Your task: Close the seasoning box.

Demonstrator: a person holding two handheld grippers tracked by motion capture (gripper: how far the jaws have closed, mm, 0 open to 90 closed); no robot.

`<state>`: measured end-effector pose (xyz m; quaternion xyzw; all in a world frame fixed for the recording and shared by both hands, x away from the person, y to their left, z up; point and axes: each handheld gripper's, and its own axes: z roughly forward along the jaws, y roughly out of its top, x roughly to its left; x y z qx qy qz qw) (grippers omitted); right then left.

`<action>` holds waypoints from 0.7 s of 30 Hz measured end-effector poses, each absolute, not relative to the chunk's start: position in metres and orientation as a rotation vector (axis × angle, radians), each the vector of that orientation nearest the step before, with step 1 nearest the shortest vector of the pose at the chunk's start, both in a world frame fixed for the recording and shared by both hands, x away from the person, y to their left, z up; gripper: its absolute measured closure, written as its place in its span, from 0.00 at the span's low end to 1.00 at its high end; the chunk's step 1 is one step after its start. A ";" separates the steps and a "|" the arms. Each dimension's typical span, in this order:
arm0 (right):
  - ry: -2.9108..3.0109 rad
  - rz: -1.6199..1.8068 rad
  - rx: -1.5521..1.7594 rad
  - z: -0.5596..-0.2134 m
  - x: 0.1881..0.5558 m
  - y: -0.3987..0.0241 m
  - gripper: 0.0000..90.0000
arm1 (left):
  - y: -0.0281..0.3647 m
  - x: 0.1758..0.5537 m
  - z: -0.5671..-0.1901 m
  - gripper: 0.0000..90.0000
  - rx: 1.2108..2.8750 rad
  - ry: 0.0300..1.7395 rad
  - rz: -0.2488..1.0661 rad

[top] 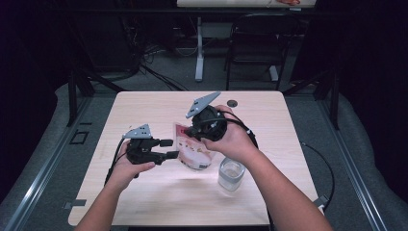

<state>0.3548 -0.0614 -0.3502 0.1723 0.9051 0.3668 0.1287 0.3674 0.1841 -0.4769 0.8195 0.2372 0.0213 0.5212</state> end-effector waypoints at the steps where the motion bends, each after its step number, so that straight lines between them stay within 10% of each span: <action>1: 2.632 1.067 0.501 -0.350 0.355 -0.061 1.00 | 0.183 0.367 -0.478 0.47 1.968 0.566 0.058; 21: 2.623 1.107 0.454 -0.343 0.348 -0.060 1.00 | 0.163 0.366 -0.496 0.44 2.045 0.464 -0.020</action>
